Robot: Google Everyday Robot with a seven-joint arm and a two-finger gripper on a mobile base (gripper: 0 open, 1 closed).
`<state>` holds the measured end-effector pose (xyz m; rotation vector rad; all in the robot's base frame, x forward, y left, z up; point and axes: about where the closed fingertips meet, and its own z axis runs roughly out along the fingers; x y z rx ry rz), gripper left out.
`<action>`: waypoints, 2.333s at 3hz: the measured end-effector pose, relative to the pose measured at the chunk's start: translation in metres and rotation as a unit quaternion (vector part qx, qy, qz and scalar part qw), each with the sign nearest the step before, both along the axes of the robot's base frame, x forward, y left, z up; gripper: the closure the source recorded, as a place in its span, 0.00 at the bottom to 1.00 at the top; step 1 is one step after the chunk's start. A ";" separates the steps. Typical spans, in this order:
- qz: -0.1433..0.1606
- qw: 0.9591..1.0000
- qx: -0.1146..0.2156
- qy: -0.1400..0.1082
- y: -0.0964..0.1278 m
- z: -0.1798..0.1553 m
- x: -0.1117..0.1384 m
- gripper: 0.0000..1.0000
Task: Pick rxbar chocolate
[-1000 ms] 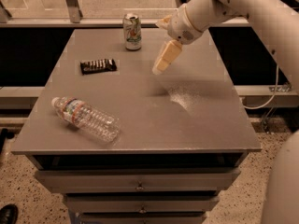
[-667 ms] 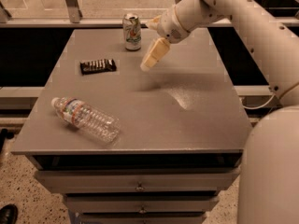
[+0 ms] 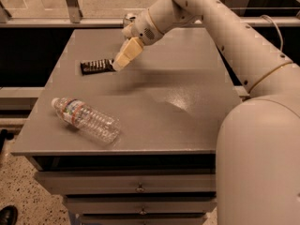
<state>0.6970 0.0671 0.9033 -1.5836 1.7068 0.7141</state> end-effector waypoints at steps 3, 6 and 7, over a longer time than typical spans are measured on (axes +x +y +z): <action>0.042 0.999 0.030 0.006 0.075 -0.030 -0.004 0.00; 0.022 0.999 -0.004 0.040 0.087 -0.071 0.015 0.57; 0.022 0.999 -0.003 0.035 0.080 -0.060 0.017 0.80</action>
Offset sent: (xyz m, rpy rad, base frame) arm -0.0042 0.0699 -0.0249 0.0977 -0.0148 0.0953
